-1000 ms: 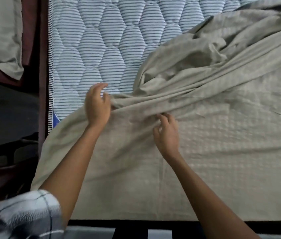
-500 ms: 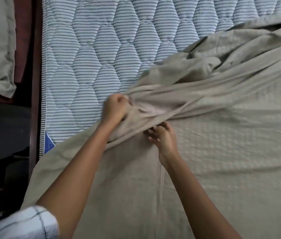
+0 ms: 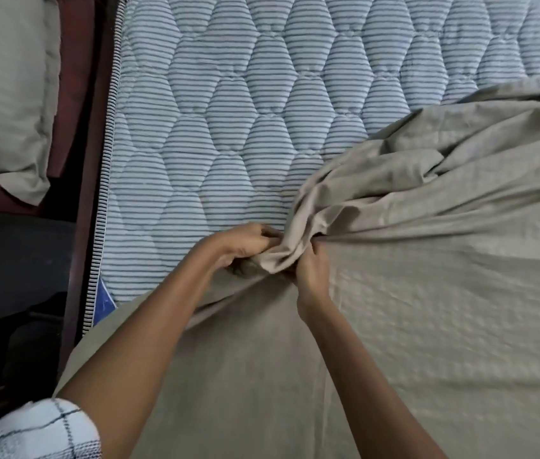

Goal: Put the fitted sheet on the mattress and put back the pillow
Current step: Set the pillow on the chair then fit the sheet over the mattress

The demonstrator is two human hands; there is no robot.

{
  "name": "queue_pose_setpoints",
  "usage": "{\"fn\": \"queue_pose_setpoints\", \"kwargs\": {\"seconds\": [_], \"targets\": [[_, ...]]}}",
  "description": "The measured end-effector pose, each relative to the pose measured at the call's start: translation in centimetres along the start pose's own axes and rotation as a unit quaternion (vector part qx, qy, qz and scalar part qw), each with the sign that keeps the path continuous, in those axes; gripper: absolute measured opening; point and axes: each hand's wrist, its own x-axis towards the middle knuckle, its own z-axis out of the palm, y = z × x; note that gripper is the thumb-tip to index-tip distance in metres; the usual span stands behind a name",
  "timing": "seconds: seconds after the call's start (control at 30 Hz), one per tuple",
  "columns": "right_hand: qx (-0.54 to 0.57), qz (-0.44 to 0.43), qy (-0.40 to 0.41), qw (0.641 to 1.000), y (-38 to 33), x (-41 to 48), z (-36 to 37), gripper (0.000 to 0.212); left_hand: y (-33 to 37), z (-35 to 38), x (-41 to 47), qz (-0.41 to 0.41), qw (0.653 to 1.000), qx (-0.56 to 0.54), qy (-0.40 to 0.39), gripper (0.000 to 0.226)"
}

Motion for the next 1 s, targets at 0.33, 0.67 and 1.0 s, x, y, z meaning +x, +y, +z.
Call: {"fn": "queue_pose_setpoints", "kwargs": {"seconds": [0.33, 0.67, 1.0], "targets": [[-0.019, -0.010, -0.008, 1.000, -0.6, 0.0, 0.4, 0.022, -2.3, -8.8, 0.6, 0.014, 0.865, -0.271, 0.422, 0.022], [0.065, 0.050, -0.111, 0.990, -3.2, 2.0, 4.2, 0.031, -0.1, -4.2, 2.9, 0.101, 0.967, -0.018, 0.234, 0.017], [-0.238, -0.182, -0.152, 0.942, 0.0, 0.7, 5.5, 0.055, -5.9, -12.5, 0.6, 0.049, 0.763, -0.014, 0.644, 0.060]]}}
